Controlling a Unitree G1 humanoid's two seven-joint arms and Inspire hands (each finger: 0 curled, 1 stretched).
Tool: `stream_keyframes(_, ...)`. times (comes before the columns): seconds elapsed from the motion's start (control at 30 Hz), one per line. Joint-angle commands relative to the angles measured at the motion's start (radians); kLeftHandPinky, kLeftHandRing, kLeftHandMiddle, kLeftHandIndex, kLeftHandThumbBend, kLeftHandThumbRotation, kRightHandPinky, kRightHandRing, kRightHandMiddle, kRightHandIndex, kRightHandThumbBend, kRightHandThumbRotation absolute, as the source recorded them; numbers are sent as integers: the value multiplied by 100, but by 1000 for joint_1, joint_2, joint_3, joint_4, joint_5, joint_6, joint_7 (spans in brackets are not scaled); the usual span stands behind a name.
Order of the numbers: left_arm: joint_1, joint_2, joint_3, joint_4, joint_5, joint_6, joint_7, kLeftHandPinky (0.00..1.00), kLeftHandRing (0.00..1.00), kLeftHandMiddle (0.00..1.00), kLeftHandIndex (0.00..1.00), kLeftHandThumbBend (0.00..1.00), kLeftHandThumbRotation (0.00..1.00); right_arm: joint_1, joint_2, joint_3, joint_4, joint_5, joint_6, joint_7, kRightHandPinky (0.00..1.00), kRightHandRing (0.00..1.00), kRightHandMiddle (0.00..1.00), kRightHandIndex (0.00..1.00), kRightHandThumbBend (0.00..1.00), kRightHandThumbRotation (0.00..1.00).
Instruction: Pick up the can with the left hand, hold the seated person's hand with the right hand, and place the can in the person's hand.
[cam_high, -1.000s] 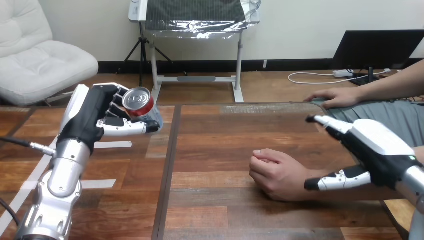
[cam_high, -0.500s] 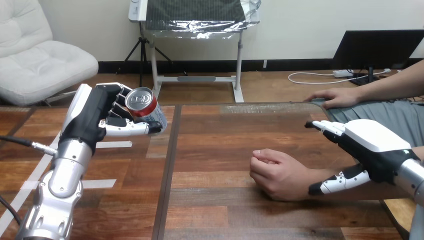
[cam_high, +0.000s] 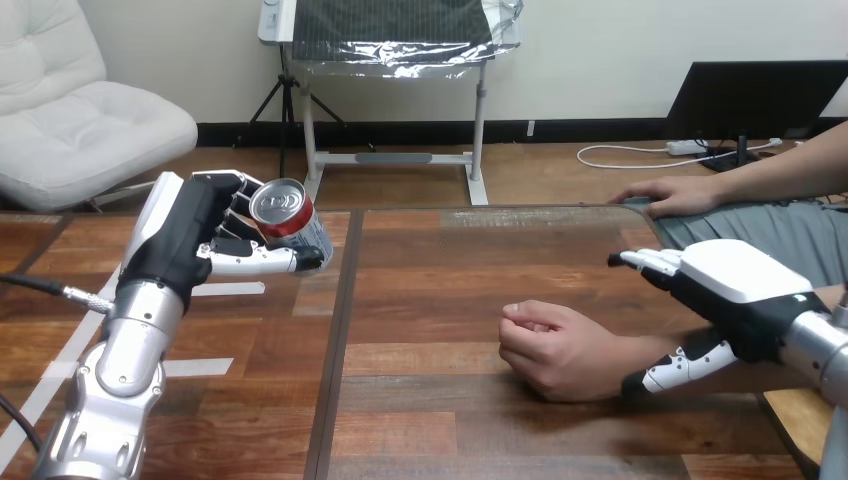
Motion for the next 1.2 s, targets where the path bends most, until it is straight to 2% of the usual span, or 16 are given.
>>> stream_keyframes(0.0, -40, 1, 26, -63, -17, -11, 1, 40, 42, 45, 46, 63, 0, -62, -27, 45, 56, -33, 56, -1, 99, 95, 95, 95, 100, 53)
stream_keyframes(0.17, -40, -3, 30, -60, -27, -15, -4, 39, 42, 45, 46, 63, 0, -80, -23, 78, 86, -55, 78, -4, 98, 94, 94, 94, 100, 53)
stream_keyframes(0.33, -39, -5, 32, -61, -34, -14, -9, 39, 42, 45, 46, 62, 0, -94, -19, 103, 120, -63, 79, -14, 96, 93, 93, 93, 100, 52)
stream_keyframes(0.6, -38, -1, 27, -63, -29, -12, -9, 39, 42, 45, 46, 63, 0, -117, -2, 145, 176, -66, 108, 9, 96, 92, 92, 92, 100, 50)
stream_keyframes(0.87, -36, -1, 28, -62, -29, -19, -9, 39, 41, 45, 46, 63, 0, -120, 16, 164, 205, -45, 121, 42, 96, 91, 91, 91, 100, 50)
stream_keyframes(1.17, -32, 1, 29, -68, -28, -21, -8, 38, 41, 45, 46, 63, 0, -109, 31, 197, 217, -58, 141, 30, 89, 88, 88, 88, 100, 46)
